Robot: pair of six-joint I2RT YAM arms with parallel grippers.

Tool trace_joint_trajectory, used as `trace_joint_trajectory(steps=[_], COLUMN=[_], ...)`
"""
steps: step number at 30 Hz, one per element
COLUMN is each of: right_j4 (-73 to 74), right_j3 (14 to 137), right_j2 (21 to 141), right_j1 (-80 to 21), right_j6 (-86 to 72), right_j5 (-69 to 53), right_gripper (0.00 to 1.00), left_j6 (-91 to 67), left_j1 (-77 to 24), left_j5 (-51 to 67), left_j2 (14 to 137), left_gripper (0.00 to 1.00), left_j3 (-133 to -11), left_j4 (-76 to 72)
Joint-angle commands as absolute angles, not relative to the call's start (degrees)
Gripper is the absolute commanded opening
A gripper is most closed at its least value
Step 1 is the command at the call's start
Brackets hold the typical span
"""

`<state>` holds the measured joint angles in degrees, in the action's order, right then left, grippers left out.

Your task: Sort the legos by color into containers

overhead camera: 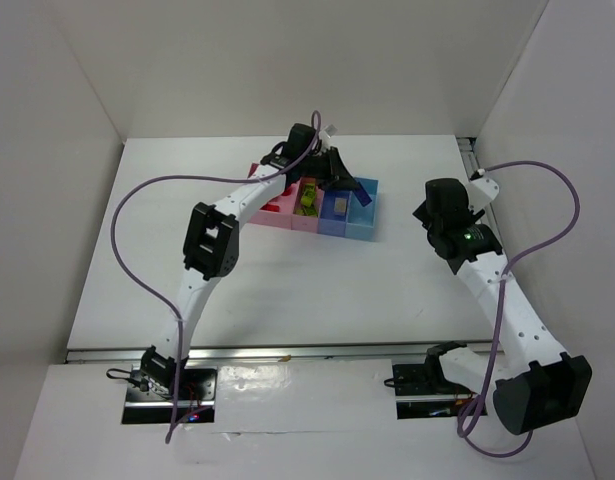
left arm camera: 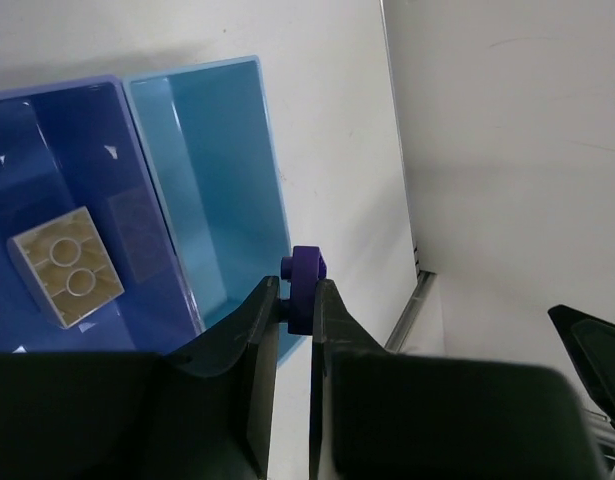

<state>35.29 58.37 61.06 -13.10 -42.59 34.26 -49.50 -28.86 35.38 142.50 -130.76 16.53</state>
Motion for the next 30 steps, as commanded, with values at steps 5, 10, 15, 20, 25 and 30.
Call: trace_joint_trajectory(steps=[5,10,15,20,25,30], right_j4=[36.21,35.51,35.51,32.44,37.85,48.68], right_j3=[58.1,58.1,58.62,60.72,68.27,76.81], right_j2=[60.82,61.43,63.19,65.21,72.57,79.8], right_j1=[-12.22,-12.22,-12.22,-12.22,-11.69,-11.69], right_j6=[-43.51,-42.37,-42.36,-39.56,-41.3,-48.69], right_j5=[34.89,33.14,31.64,30.94,39.53,47.37], right_gripper=[0.65,0.72,1.0,1.0,1.0,1.0], left_j6=[-50.0,-50.01,-48.97,-44.04,-36.49,-25.95], left_j1=[-29.44,-29.44,-28.92,-26.73,-24.44,-23.29], left_j5=[37.87,40.42,45.08,49.99,47.3,41.26], left_j2=[144.49,144.49,139.33,129.48,116.83,104.7], left_gripper=[0.46,0.72,0.76,0.76,0.76,0.75], left_j3=[-133.68,-134.64,-136.58,-130.52,-123.94,-115.08], left_j4=[15.73,15.03,15.03,19.15,24.6,33.91])
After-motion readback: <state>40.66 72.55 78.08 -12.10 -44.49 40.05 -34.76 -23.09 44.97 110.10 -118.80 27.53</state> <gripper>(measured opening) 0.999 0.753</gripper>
